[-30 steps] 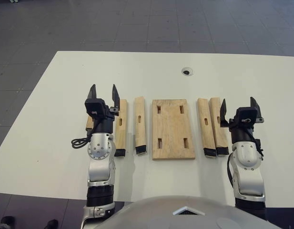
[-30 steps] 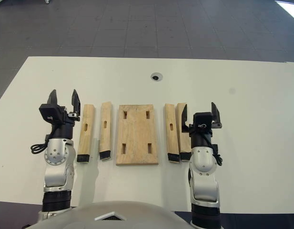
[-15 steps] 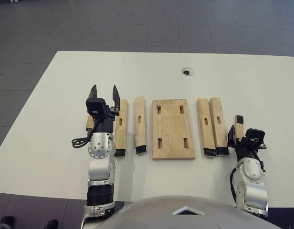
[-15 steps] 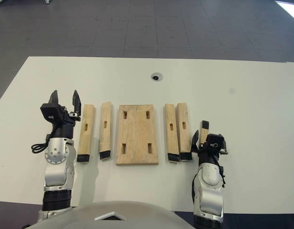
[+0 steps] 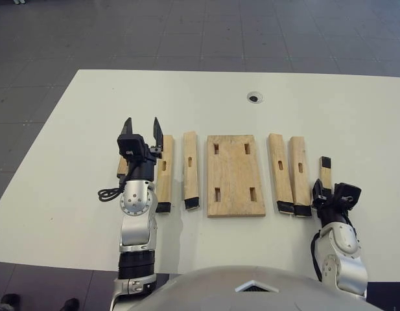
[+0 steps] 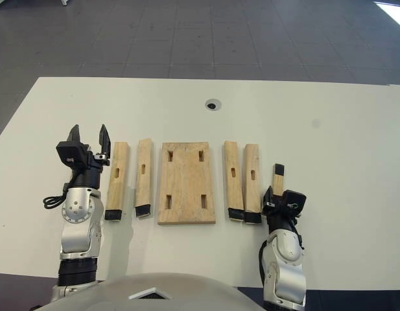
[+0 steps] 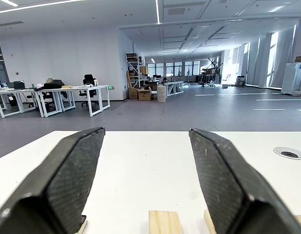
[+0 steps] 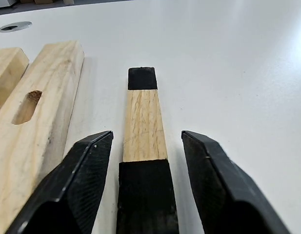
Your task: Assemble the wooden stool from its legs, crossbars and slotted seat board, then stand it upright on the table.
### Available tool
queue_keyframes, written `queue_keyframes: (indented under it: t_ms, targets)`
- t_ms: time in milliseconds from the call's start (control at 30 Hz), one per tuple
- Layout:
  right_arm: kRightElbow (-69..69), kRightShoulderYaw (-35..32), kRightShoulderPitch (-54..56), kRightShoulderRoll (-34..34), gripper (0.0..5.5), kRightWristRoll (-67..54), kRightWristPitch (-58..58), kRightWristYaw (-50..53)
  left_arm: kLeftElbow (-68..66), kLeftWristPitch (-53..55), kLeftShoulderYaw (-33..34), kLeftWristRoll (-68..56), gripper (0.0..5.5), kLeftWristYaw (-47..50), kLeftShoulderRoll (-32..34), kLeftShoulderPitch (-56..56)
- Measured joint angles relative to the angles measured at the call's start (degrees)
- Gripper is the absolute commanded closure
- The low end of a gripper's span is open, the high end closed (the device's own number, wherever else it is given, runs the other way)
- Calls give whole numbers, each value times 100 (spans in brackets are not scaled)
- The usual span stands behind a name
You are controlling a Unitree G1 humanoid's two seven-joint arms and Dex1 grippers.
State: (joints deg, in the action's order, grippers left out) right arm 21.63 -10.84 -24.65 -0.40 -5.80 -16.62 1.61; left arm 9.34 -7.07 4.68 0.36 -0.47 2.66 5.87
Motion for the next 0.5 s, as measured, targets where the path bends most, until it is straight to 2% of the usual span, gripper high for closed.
queue_keyframes:
  t_ms: [200, 333, 433, 500]
  targets:
    - [1407, 325, -115, -407, 288, 561, -123, -119, 1, 11, -2, 0, 228, 0, -6, 2]
    - [2077, 32, -163, -362, 288, 216, -1406, -97, 2, 25, -3, 1, 228, 0, -9, 3]
    - [2252, -385, 313, -363, 288, -47, -2599, 29, 2, 36, -7, 1, 228, 0, -10, 4]
    - [2262, -396, 681, -521, 288, -68, -3215, 37, 2, 38, -15, 1, 228, 0, -16, 5]
